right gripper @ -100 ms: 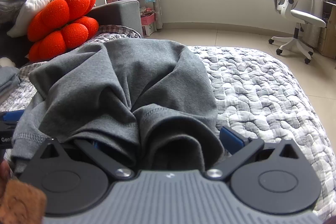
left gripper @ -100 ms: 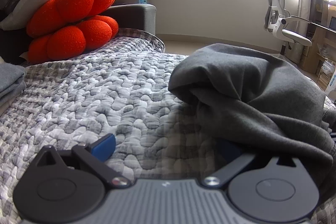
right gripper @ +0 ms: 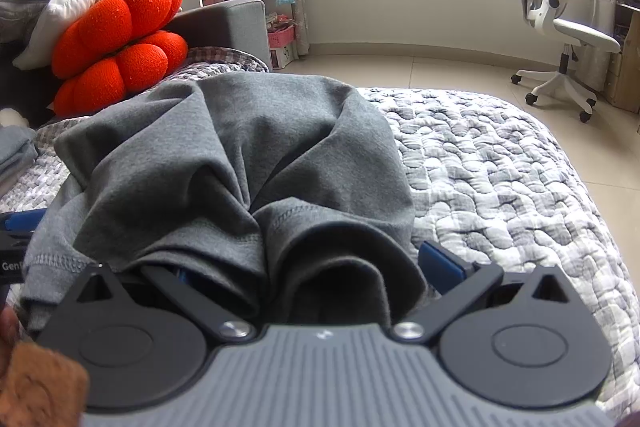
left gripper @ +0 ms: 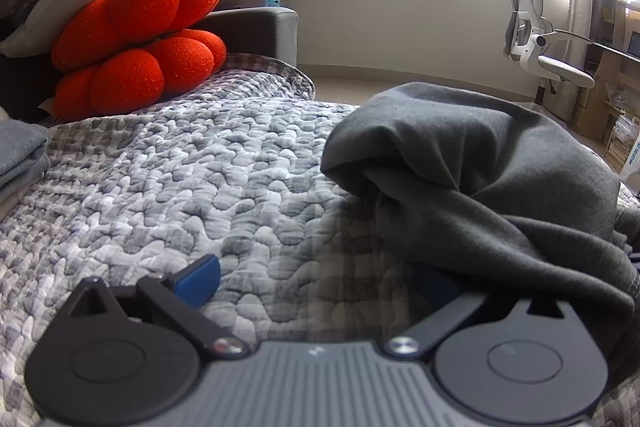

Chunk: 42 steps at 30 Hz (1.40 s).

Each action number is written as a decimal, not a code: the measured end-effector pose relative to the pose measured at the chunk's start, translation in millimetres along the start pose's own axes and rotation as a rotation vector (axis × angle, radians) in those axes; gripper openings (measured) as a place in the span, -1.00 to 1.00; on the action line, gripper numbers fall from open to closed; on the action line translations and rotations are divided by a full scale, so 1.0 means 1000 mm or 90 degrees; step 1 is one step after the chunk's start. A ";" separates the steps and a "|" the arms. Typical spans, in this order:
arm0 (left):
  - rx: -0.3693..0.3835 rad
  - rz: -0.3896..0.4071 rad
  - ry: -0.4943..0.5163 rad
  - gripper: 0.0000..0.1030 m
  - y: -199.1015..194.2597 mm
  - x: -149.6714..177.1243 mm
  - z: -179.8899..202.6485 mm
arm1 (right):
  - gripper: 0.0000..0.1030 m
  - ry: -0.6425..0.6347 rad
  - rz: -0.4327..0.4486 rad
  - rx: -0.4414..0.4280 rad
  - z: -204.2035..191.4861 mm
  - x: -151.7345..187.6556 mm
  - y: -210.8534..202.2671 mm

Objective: Fold clothes
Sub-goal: 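Move both grippers toward the crumpled grey shirt on the bed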

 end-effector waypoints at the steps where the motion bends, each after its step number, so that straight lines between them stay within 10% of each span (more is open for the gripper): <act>1: 0.001 0.000 -0.001 0.99 0.000 0.000 0.000 | 1.00 -0.001 0.000 0.001 0.000 0.000 0.000; 42: -0.005 -0.005 0.006 0.99 0.002 0.001 0.001 | 1.00 -0.014 -0.010 0.020 -0.004 0.000 0.000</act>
Point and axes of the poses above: each gripper's, at about its wrist camera, not at the fingertips, and y roughly the way its jaws point, z to its right, x to its underside, the point moved 3 cm from there along y, roughly the way its jaws point, and after that the axes turned 8 degrees about -x, right-handed, at the moved point
